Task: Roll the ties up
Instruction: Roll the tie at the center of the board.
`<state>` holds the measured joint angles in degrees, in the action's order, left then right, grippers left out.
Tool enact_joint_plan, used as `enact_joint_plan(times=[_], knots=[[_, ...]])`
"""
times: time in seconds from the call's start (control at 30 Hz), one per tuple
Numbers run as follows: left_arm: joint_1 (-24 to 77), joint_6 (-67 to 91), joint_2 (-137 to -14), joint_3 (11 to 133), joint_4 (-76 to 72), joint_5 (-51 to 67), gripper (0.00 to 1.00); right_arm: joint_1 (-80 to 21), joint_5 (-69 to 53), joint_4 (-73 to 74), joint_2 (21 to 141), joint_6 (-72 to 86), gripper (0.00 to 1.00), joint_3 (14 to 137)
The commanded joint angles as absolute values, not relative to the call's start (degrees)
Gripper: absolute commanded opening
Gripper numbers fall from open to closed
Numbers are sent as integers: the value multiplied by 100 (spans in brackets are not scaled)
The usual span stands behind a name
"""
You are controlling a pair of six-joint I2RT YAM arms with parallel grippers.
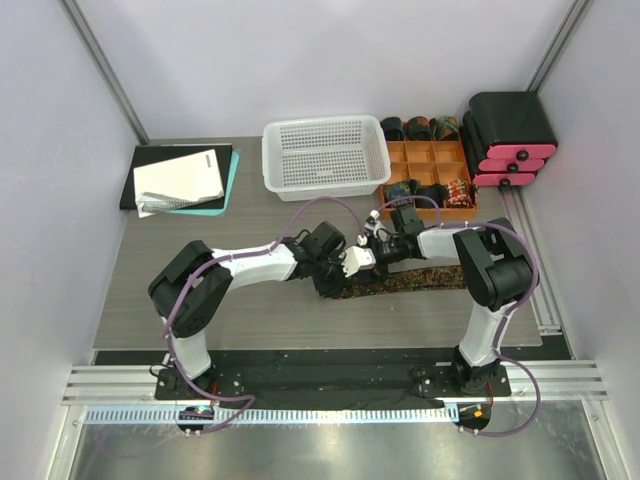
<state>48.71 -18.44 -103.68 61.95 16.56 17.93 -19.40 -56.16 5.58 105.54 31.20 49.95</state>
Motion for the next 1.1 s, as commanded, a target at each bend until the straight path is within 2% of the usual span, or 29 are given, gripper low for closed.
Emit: enact_joint_plan(times=[0.0,0.1,0.13,0.23,0.27,0.4,0.43,0.5,0.53,0.6,0.93,1.0,1.07], knots=[[4887,-1925,-10529,6284,2100,1679,30,-2091,-5730,97,10714,3357,47,4957],[4895,-1934,-10538,6293,2136,1652,31,-2127,-5695,61,10872,3287,41,5001],[4896,-1934,-10538,6284,2136,1652,31,-2127,-5695,140,10933,3244,27,5071],[4878,-1934,-10494,6249,2145,1696,33,-2075,-5678,430,11144,2945,3,5194],[4878,-1934,-10477,6240,2162,1714,36,-2048,-5669,465,11171,2901,1,5194],[4712,-1890,-10249,6100,2031,1950,44,-1855,-5590,834,11294,2331,1,5273],[4676,-1890,-10178,6074,2004,2012,52,-1759,-5572,1009,11320,2190,1,5326],[4589,-1846,-10020,5933,1777,2161,57,-1679,-5529,1133,11381,1979,1,5352],[4570,-1828,-9846,5880,1671,2232,63,-1653,-5520,1229,11391,1795,1,5361],[4562,-1732,-9704,5705,1347,2250,68,-1591,-5485,1274,11417,1671,1,5361],[4562,-1152,-9799,5291,-209,2909,77,-1503,-5239,1371,11496,1231,1,5186],[4579,-1055,-10001,5370,-491,2910,77,-1503,-5212,1371,11487,1187,1,5142],[4579,-941,-10133,5501,-597,2918,73,-1503,-5186,1354,11496,1222,1,5106]])
